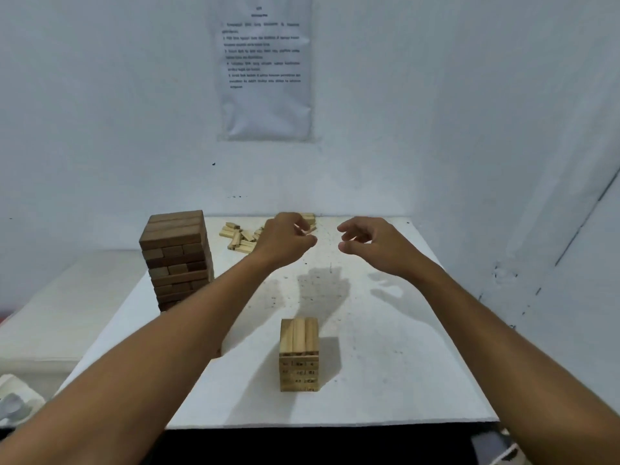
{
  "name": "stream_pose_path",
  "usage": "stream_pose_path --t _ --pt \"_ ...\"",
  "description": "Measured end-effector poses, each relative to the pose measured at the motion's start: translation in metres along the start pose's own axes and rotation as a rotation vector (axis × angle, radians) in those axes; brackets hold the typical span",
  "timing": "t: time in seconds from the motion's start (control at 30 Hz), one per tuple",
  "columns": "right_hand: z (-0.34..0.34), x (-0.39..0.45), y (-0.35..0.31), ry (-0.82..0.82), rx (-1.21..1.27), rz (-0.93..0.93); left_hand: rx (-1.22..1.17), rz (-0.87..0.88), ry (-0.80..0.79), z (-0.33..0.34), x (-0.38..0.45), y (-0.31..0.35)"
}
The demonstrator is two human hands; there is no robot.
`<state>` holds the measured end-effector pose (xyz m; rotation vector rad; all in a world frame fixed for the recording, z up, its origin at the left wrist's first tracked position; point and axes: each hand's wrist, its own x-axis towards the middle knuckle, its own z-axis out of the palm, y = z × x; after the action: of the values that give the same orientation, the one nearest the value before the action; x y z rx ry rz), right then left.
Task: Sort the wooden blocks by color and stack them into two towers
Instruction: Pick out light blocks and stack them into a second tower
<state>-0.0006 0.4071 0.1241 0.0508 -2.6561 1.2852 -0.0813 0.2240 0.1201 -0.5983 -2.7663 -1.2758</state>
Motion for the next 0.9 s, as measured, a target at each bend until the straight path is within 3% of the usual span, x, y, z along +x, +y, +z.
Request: stream_pose_path --t 0.27,0.53,0.73,0.9 --pt "0.016 0.101 0.063 -0.07 -0.072 0.047 0.276 -0.199 -0.016 0.03 0.107 -0.054" --pt "0.075 0.198 0.113 -0.146 -0.253 -0.029 0.815 -0.153 -0.049 0.064 0.153 -0.1" --pt "0.102 0.224 0.125 -0.259 -0.543 -0.1 0.851 -0.108 0.098 0.079 0.151 -0.123" --pt "0.106 0.212 0.133 -0.109 -0.729 -0.218 0.882 -0.022 0.1 0.077 0.147 -0.124"
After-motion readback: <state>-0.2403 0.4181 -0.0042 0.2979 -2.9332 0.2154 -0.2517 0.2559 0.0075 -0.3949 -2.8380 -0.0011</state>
